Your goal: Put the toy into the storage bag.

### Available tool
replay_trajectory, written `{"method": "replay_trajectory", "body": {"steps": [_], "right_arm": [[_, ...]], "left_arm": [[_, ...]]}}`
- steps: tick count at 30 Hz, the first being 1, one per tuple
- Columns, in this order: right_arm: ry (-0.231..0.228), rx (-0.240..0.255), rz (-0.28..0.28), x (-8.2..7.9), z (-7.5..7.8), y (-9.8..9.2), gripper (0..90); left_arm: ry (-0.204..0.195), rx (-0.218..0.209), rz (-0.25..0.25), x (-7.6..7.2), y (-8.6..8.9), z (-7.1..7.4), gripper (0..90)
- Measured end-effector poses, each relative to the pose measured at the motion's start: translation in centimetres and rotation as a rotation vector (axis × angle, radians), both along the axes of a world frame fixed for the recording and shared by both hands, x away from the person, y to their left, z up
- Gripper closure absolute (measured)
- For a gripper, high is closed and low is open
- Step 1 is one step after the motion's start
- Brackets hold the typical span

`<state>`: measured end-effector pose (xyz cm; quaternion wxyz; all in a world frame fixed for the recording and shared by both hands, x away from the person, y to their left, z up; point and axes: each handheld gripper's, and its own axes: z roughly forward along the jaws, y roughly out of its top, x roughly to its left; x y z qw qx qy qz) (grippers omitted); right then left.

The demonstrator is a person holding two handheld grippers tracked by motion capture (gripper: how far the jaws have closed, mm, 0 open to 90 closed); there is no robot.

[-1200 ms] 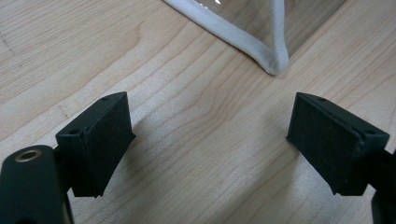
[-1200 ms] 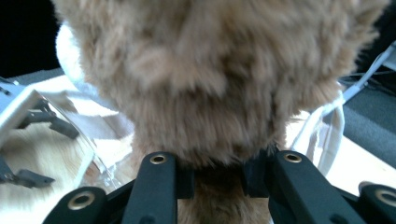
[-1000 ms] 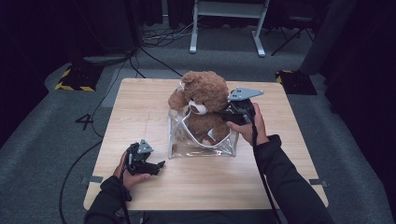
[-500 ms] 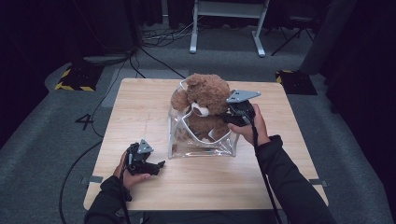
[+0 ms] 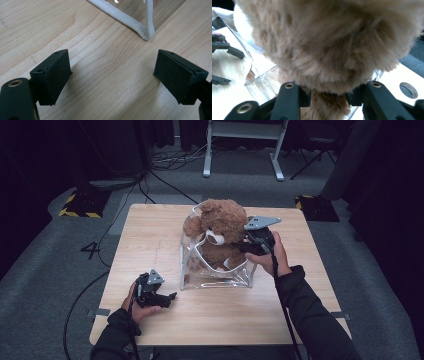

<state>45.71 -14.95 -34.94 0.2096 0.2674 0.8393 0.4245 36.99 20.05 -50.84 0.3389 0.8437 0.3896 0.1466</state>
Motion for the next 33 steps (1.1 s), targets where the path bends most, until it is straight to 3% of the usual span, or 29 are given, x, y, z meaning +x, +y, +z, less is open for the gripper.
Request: {"method": "replay_trajectory", "body": {"steps": [6, 24, 25, 30, 33], "right_arm": [[0.003, 0.003, -0.001, -0.13, 0.2, -0.13, 58.4], [-0.007, 0.027, -0.03, -0.54, 0.45, -0.08, 38.5], [-0.004, 0.024, -0.026, -0.6, 0.43, 0.02, 33.5], [-0.009, 0.01, -0.044, -0.71, 0.44, 0.08, 30.6], [-0.036, -0.029, -0.088, -0.94, 0.82, 0.04, 30.5]], "left_arm": [[0.0, 0.0, 0.0, 0.0, 0.0, 0.0, 13.9], [0.0, 0.0, 0.0, 0.0, 0.0, 0.0, 13.9], [0.0, 0.0, 0.0, 0.0, 0.0, 0.0, 13.9], [0.0, 0.0, 0.0, 0.0, 0.0, 0.0, 13.9], [0.0, 0.0, -0.001, 0.0, 0.0, 0.0, 13.9]]}}
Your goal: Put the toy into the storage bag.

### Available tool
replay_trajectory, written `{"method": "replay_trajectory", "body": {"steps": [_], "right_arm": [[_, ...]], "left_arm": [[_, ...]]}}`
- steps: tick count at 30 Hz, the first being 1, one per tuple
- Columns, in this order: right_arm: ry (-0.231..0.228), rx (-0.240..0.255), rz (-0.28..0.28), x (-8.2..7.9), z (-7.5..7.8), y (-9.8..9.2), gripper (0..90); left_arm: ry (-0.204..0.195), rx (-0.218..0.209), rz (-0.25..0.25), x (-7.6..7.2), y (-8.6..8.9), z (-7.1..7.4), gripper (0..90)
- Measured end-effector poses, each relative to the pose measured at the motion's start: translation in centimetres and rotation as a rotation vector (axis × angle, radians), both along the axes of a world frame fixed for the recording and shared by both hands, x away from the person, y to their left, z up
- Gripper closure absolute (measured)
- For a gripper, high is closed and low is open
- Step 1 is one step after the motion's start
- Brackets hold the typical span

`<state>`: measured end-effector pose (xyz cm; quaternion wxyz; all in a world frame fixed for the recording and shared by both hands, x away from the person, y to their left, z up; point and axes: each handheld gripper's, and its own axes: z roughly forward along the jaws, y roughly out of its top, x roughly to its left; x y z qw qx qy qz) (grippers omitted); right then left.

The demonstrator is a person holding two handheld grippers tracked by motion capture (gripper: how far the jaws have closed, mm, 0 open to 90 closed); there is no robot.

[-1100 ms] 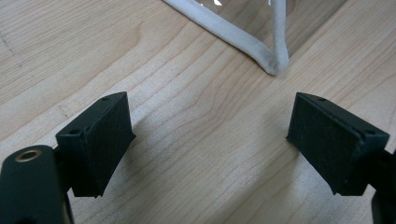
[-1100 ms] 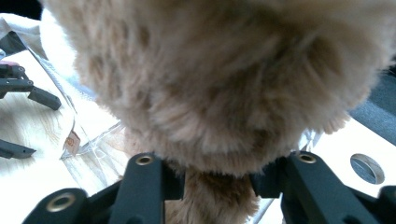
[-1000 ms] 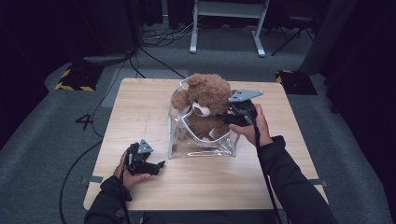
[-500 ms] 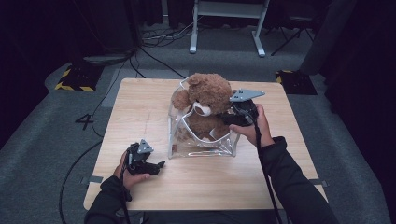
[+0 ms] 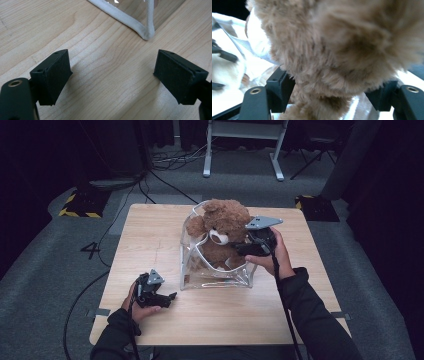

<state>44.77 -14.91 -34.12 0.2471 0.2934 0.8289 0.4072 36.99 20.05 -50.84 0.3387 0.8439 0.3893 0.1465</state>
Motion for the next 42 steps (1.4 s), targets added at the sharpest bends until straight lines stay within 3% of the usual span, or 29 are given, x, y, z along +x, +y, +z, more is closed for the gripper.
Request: {"method": "replay_trajectory", "body": {"steps": [5, 8, 13, 15, 18, 42], "right_arm": [[-0.04, -0.018, -0.016, -0.4, 0.5, 0.1, 28.7], [-0.094, -0.038, -0.06, -0.8, 0.9, 0.1, 26.1], [-0.076, -0.013, -0.04, -0.9, 1.1, -0.2, 25.6], [-0.064, 0.033, -0.012, -0.9, 1.5, -0.8, 24.4], [-0.066, 0.051, 0.011, -1.1, 2.0, -1.2, 24.2], [-0.073, 0.038, 0.066, -2.5, 3.3, -3.2, 25.1]], "left_arm": [[0.0, -0.001, 0.0, 0.0, 0.0, 0.0, 13.9], [0.0, -0.001, 0.001, 0.0, 0.0, 0.0, 13.9], [0.0, -0.001, 0.001, 0.0, 0.0, 0.0, 13.9], [0.0, -0.001, 0.0, 0.0, 0.0, 0.0, 13.9], [0.0, -0.001, 0.0, 0.0, 0.0, 0.0, 13.9], [0.0, 0.0, 0.0, 0.0, 0.0, 0.0, 13.9]]}}
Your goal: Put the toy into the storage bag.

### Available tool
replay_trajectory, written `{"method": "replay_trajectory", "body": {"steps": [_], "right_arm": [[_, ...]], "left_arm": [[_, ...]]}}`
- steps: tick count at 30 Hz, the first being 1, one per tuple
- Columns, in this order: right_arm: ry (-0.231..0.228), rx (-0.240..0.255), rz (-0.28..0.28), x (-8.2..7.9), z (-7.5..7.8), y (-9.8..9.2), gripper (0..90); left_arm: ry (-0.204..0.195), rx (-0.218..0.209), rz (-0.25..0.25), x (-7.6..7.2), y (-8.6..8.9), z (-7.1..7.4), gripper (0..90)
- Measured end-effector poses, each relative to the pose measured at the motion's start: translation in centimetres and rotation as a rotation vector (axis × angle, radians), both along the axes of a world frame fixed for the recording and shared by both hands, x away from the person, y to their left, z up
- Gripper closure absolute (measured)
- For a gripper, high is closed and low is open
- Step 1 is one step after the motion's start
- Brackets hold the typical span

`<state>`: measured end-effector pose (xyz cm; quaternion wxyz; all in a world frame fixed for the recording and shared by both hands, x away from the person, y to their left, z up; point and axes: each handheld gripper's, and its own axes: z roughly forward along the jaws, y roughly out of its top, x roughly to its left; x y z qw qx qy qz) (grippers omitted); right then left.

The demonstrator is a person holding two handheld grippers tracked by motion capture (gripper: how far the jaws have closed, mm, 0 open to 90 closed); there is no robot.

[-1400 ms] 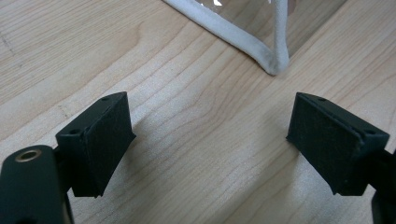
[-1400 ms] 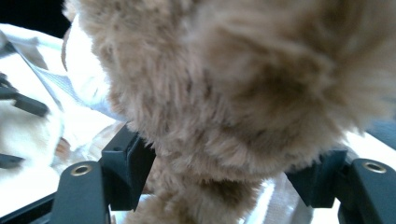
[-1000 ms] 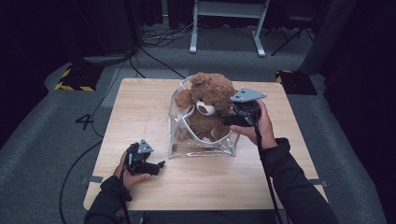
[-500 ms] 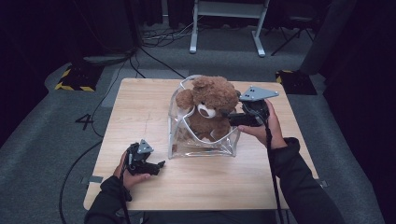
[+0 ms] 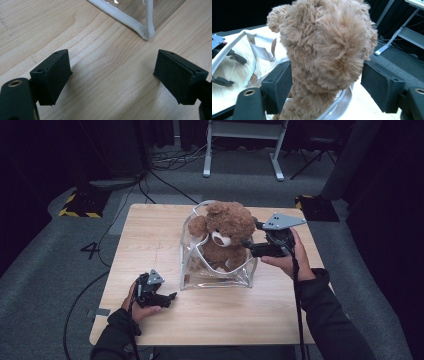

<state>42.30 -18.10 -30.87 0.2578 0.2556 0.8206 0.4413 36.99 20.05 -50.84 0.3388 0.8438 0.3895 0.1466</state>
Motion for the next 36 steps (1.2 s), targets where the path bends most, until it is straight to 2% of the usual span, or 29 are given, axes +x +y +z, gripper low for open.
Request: {"method": "replay_trajectory", "body": {"steps": [18, 36], "right_arm": [[-0.009, -0.029, 0.001, -0.9, 0.4, -1.7, 25.1], [-0.008, -0.062, -0.03, -1.1, -0.2, -3.9, 25.1]], "left_arm": [[0.0, 0.0, 0.0, 0.0, 0.0, 0.0, 13.9], [0.0, 0.0, 0.0, 0.0, 0.0, 0.0, 13.9]]}}
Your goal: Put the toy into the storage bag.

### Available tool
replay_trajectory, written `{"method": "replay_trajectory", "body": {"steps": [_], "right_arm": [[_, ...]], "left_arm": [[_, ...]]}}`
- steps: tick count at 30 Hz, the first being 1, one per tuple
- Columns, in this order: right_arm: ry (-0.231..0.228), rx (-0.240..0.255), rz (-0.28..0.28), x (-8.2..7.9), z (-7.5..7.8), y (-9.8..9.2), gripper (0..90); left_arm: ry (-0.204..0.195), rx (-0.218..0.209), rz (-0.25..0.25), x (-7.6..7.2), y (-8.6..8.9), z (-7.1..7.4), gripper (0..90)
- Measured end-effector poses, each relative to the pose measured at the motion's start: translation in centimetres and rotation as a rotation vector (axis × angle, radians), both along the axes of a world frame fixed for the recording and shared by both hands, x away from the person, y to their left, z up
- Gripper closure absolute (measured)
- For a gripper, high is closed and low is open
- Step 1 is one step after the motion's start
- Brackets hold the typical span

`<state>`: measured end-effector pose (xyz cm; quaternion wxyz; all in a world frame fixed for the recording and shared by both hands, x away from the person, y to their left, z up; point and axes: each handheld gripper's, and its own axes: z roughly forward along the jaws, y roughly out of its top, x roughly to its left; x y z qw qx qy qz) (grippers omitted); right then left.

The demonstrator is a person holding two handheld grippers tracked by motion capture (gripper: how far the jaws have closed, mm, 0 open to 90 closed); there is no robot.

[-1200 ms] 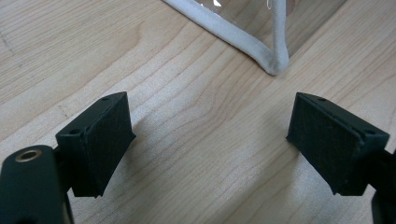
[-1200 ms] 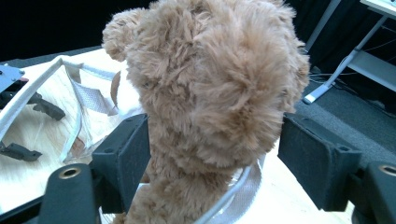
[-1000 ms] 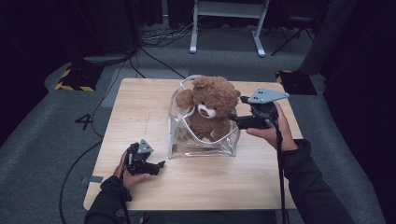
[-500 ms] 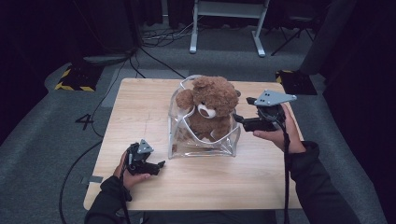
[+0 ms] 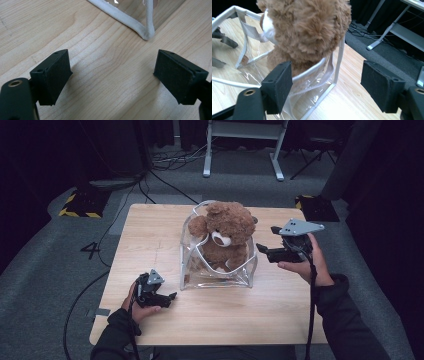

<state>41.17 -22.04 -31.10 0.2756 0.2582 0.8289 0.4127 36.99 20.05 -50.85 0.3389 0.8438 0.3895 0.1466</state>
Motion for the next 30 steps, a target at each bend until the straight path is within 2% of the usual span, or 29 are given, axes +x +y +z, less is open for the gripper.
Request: {"method": "replay_trajectory", "body": {"steps": [30], "right_arm": [[0.018, -0.055, -0.021, -0.6, -1.9, -2.1, 25.0]], "left_arm": [[0.0, 0.0, 0.0, 0.0, 0.0, 0.0, 13.9]]}}
